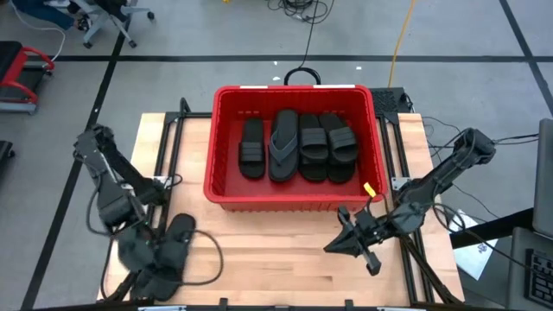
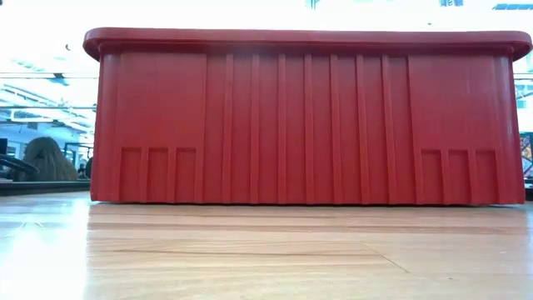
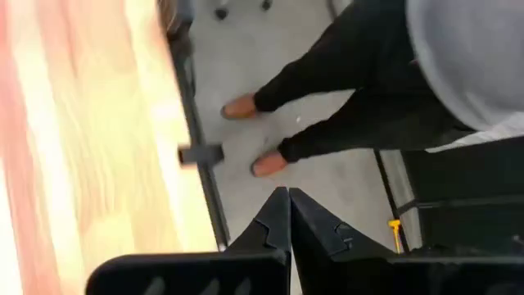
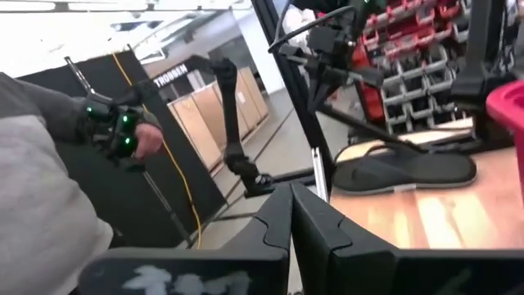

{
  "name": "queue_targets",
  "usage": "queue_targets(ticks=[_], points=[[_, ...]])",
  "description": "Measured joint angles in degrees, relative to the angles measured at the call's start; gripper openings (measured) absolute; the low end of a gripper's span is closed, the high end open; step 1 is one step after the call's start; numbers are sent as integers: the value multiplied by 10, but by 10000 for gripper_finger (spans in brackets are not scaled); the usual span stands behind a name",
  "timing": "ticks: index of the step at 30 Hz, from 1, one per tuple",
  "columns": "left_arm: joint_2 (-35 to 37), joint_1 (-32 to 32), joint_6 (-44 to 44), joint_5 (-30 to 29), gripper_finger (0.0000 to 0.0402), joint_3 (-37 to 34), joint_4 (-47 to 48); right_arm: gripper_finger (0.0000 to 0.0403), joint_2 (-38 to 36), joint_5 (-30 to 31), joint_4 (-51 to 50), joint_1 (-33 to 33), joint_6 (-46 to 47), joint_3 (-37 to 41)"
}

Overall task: Pick and place slides into bin
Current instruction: Stack the black slipper in the red bin

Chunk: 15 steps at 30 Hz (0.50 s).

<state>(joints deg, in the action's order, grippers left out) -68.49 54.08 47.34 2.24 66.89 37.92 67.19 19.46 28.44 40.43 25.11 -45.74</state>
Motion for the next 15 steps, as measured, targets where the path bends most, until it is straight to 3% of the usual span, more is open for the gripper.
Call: queue_targets(ticks=[7,11,15], points=[[-19,58,143,-70,11,0,101,0,12,-2,-3,19,23,0],[-49,60,218,-70,36,0,174,0,7,-2,-21,26,32,0],[-88,51,222,-54,81,0,214,0,7,-2,-43,35,38,0]])
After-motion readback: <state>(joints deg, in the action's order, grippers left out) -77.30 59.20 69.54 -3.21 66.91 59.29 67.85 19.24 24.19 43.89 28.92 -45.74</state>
